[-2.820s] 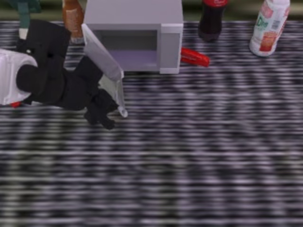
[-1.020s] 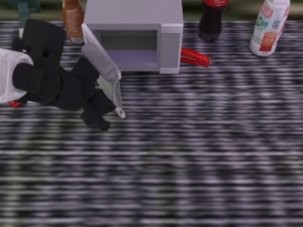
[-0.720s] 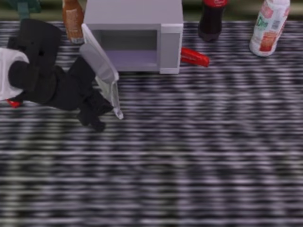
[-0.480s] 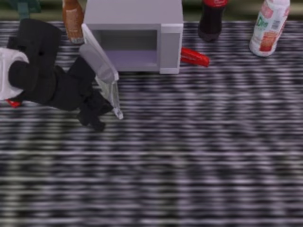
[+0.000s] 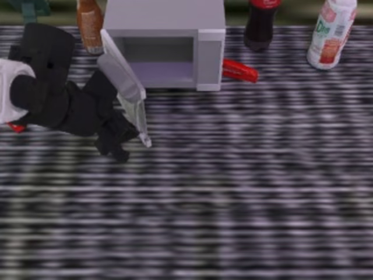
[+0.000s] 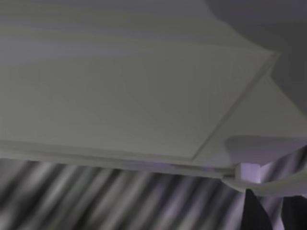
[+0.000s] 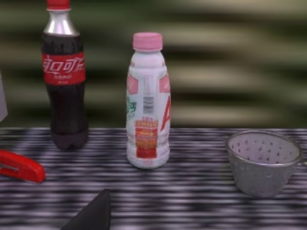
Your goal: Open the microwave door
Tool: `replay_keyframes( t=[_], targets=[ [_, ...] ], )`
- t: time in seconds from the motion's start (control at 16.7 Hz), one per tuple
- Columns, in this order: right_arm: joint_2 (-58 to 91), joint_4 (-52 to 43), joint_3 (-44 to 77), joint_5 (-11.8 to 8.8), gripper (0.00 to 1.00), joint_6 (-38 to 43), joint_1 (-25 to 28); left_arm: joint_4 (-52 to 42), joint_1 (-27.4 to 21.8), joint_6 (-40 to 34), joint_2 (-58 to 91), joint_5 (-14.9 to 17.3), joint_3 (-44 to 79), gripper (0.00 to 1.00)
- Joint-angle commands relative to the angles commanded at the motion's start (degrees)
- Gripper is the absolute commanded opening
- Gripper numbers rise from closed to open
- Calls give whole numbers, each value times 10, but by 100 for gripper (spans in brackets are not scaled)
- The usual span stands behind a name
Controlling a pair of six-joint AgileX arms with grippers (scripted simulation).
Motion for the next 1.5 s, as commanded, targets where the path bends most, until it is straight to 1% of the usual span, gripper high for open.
replay_keyframes(
  t=[0.72,0.84,1.2,1.5],
  targets=[
    [0,0,0,0,100,0,0,0,0,0,0,0,0,0],
    [0,0,0,0,100,0,0,-2,-2,0,0,4,-3,0],
    [0,0,0,0,100,0,0,-24,17,43,3,23,7,0],
    [0,0,0,0,100,0,0,-24,17,43,3,23,7,0]
  ],
)
